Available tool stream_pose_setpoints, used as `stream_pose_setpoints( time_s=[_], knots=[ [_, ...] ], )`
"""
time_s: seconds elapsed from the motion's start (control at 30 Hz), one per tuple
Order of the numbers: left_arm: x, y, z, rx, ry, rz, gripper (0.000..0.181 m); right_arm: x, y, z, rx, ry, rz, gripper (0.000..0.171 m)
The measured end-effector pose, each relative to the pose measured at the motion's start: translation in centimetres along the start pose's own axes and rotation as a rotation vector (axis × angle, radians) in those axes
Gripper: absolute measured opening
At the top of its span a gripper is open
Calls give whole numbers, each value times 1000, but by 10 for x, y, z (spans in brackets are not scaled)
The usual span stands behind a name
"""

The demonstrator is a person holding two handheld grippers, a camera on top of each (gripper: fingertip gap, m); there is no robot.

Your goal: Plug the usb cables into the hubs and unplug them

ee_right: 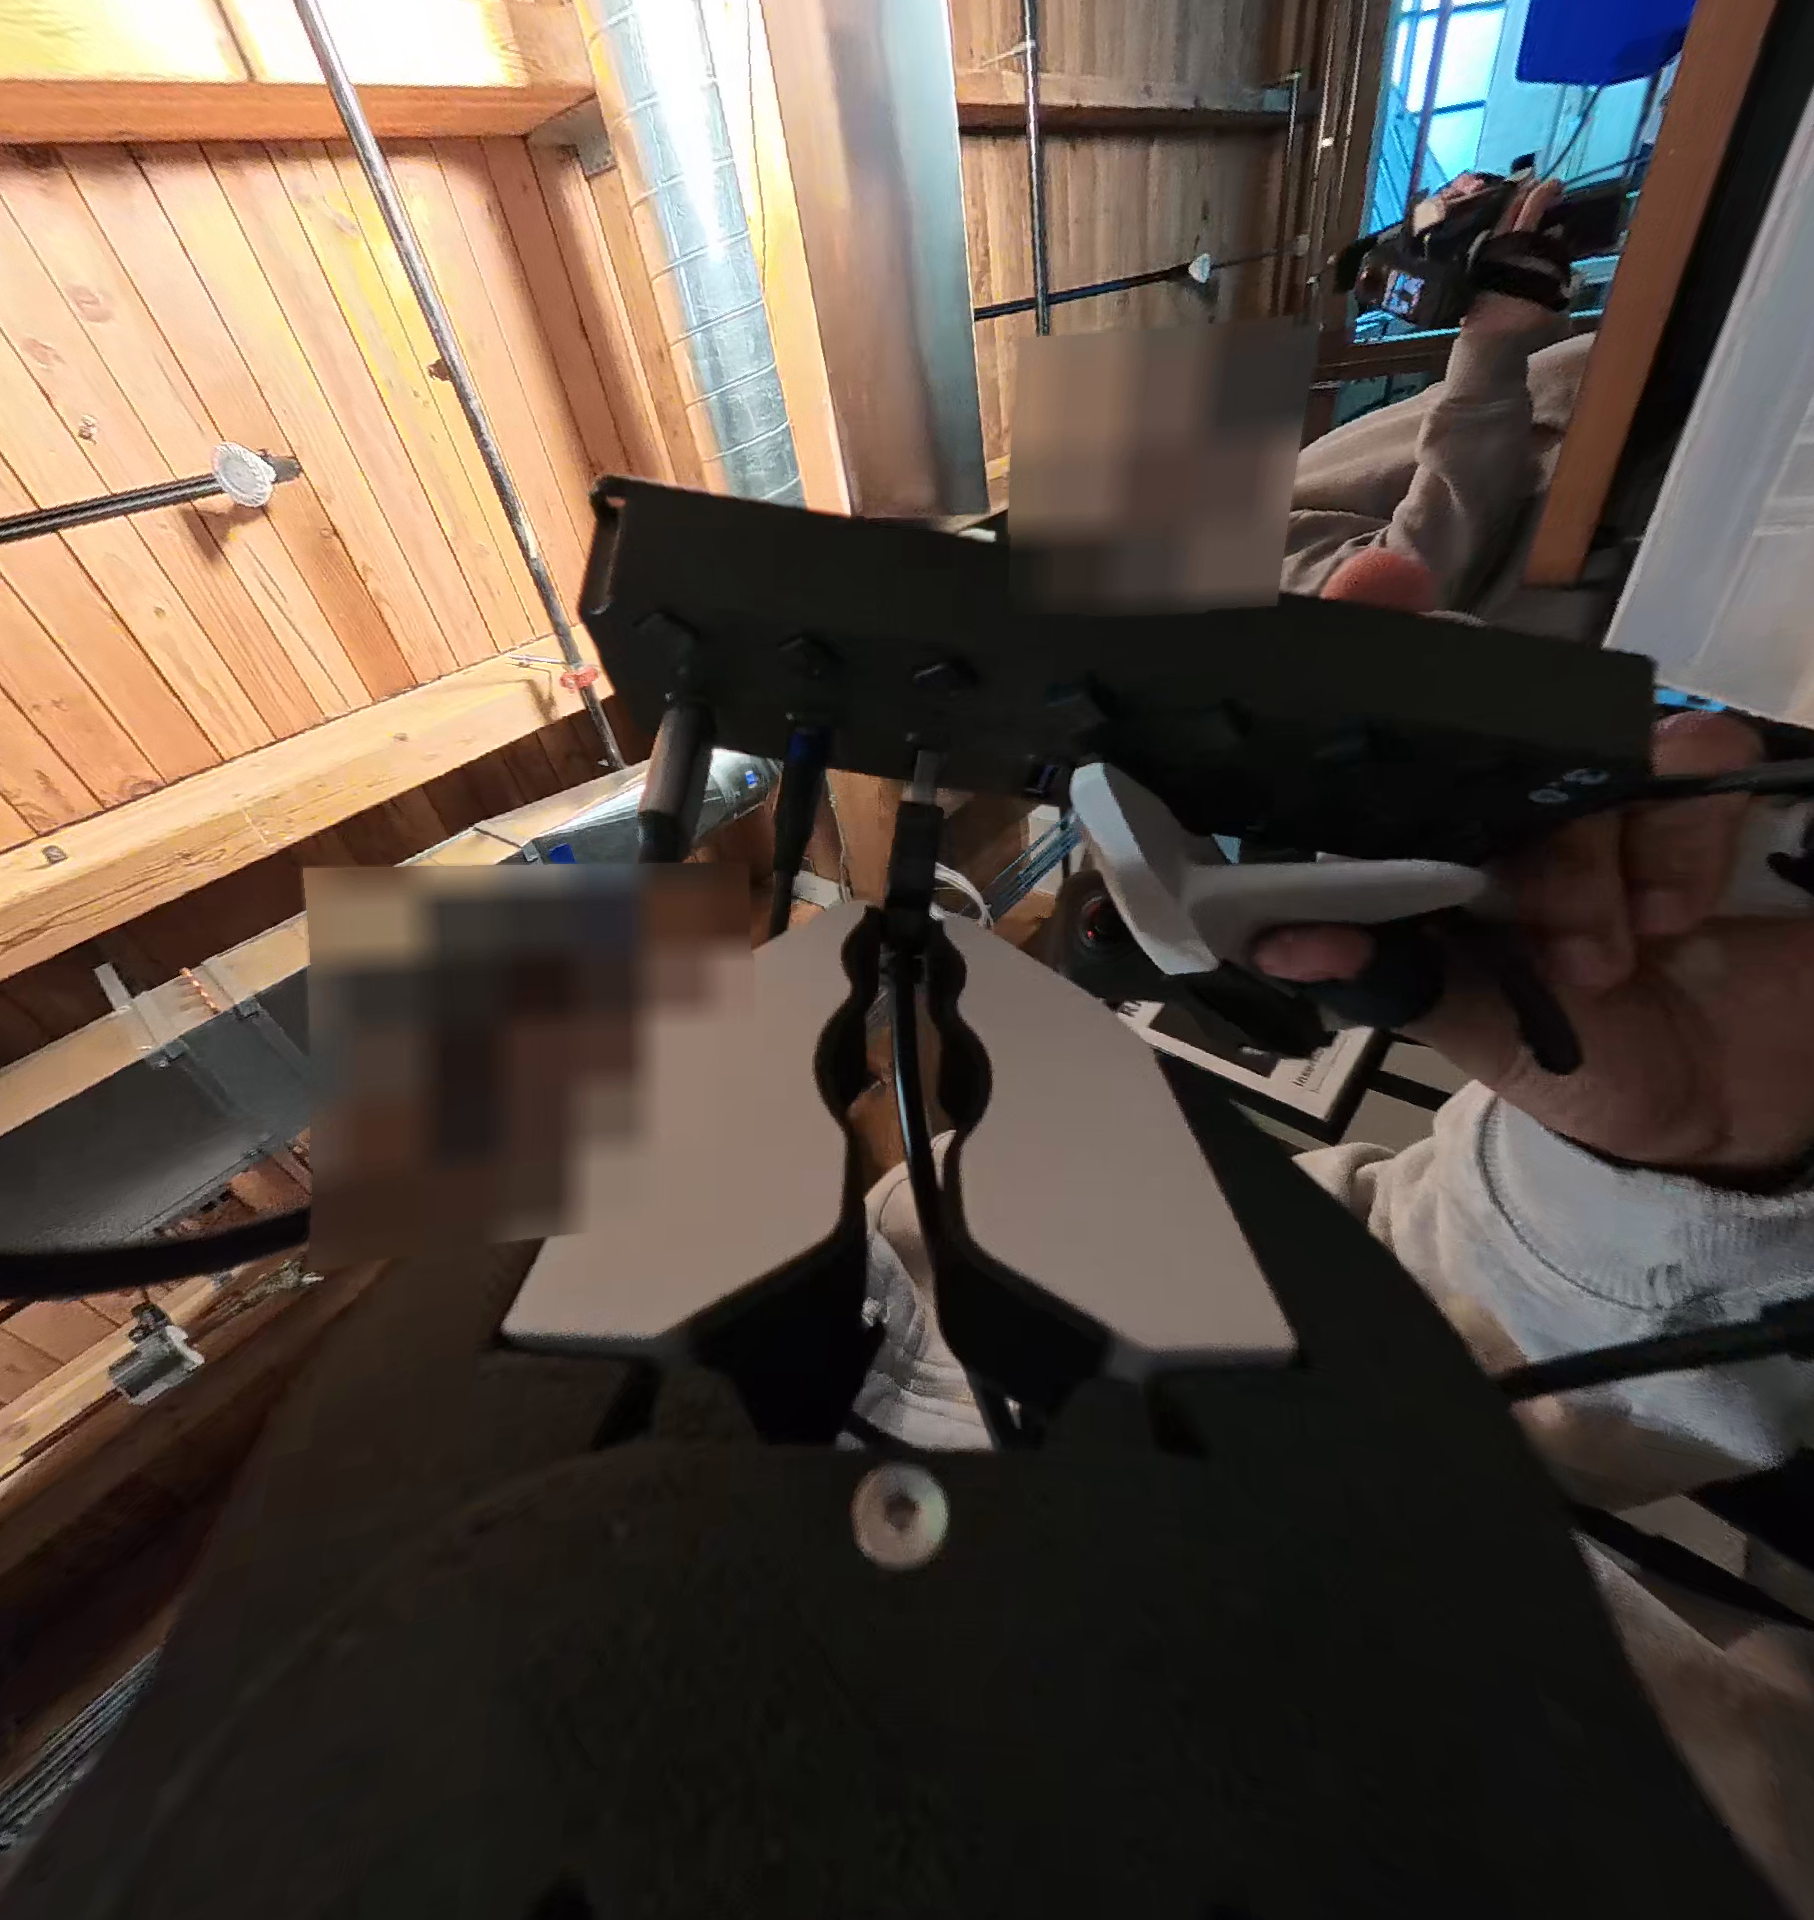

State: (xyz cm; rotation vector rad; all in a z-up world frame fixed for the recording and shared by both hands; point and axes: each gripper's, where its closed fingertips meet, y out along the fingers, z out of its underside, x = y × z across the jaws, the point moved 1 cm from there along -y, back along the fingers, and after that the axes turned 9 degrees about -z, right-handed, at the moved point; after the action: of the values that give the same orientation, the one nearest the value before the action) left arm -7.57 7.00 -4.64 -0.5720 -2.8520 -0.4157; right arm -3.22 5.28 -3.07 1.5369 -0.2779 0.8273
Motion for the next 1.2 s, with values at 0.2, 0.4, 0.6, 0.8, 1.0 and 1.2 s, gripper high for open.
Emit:
stream_pose_setpoints(
  time_s=[0.2, 0.4, 0.6, 0.8, 1.0, 1.2],
  knots=[
    [-4, 1, 3, 23, 8, 29, 27, 0, -7, -5, -23, 9, -22, 8],
    [-9, 5, 20, 119, -34, 71, 28, -3, -17, -12, -37, -65, 51, 8],
    [-16, 7, 33, 216, -66, 130, 43, -9, -26, -17, -37, -111, 135, 12],
    [-10, 7, 33, 223, -93, 123, 27, -10, -24, -16, -57, -96, 113, 9],
    [-12, 7, 29, 211, -71, 117, 28, -6, -23, -17, -70, -86, 98, 8],
    [-13, 8, 29, 219, -21, 107, 28, -4, -25, -18, -75, -92, 119, 8]
  ],
)
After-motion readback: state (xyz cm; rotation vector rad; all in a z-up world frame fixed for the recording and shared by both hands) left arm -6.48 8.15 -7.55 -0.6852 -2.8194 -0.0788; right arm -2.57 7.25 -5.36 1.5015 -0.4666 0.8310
